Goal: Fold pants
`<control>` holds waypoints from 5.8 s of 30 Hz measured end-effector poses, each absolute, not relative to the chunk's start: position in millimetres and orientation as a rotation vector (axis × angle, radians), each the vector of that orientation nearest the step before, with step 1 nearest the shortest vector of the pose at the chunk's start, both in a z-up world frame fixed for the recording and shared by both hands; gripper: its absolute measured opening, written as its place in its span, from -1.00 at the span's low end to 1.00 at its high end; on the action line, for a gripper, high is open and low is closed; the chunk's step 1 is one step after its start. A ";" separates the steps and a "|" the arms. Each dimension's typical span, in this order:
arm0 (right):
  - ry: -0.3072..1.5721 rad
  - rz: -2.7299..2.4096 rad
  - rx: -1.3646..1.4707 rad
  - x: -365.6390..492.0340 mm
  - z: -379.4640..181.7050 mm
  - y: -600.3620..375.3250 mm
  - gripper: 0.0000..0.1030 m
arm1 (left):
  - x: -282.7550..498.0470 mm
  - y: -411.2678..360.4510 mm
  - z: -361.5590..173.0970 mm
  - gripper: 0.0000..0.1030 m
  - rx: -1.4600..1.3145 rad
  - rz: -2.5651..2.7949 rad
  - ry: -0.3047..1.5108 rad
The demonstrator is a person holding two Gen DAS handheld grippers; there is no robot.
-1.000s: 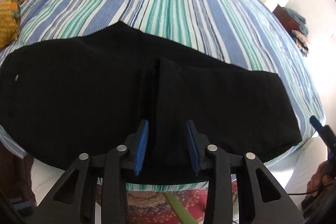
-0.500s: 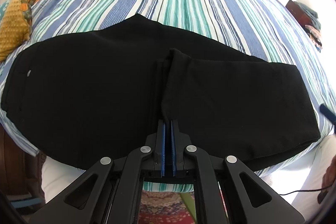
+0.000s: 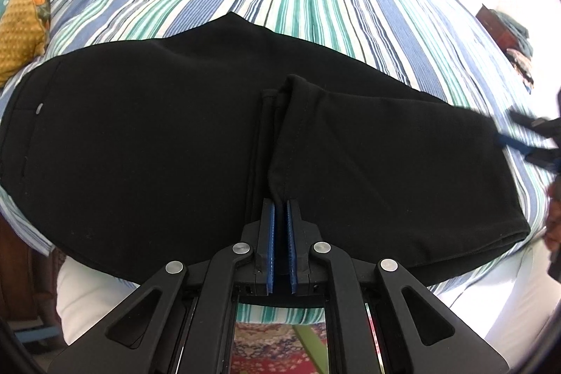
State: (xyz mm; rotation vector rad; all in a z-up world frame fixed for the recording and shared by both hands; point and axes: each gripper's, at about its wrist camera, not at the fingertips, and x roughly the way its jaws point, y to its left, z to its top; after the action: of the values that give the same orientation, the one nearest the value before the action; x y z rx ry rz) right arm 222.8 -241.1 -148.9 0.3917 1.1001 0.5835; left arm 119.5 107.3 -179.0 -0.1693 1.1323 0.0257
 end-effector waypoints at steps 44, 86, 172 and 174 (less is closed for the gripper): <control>1.079 0.499 0.110 130.5 -185.4 -210.0 1.00 | 117.6 98.5 -184.0 -0.82 -0.112 0.040 1.112; 1.078 0.496 0.081 128.5 -189.7 -208.4 1.00 | 85.3 188.9 -135.6 0.19 -0.585 0.039 0.988; 0.696 0.104 0.509 111.8 -127.0 -352.7 0.99 | 72.0 -83.7 -112.4 0.19 0.428 -0.417 0.852; 0.705 0.117 0.547 110.4 -131.4 -355.3 0.99 | 78.1 -49.4 -86.5 0.40 0.294 -0.372 0.839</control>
State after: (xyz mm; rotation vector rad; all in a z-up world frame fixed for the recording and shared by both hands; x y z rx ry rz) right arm 110.4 -355.3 -131.4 0.5470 0.7054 0.1173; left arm 78.1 -49.4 -86.5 0.2940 0.8388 -0.3721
